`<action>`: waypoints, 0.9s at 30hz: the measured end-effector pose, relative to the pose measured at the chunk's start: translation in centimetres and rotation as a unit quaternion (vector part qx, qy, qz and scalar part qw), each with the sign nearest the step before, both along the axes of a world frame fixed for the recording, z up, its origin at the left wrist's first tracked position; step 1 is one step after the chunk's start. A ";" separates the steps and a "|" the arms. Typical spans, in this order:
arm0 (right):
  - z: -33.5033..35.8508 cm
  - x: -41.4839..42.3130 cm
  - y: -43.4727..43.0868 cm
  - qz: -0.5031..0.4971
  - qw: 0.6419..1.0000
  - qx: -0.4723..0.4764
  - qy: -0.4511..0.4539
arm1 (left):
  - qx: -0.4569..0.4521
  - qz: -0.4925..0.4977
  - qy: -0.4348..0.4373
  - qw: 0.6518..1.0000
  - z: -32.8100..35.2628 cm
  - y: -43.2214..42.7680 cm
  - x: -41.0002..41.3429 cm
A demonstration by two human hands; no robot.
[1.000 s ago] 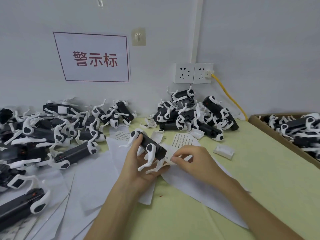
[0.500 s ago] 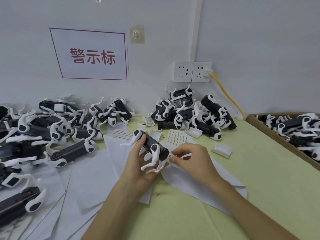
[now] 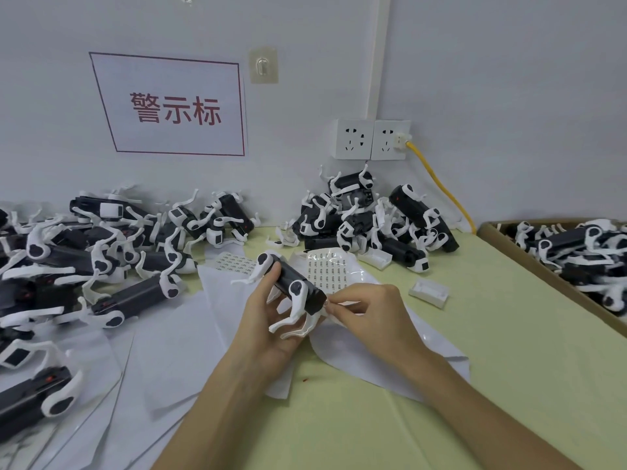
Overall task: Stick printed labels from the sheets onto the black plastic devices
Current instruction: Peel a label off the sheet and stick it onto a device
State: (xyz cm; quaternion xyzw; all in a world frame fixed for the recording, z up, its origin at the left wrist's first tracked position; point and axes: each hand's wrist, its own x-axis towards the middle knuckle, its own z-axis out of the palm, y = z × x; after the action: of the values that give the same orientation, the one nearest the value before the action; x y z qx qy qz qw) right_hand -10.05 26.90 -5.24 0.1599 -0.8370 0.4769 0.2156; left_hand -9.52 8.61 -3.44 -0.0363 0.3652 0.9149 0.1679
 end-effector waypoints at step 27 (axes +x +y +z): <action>-0.2 0.3 -0.8 -0.018 0.974 0.016 0.225 | 0.064 0.046 0.016 0.997 0.8 0.2 0.4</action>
State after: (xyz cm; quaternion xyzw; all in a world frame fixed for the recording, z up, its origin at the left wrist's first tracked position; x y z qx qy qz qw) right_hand -9.76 26.11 -5.46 0.2512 -0.7775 0.4112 0.4041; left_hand -9.08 8.79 -2.67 -0.0274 0.3065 0.9437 0.1215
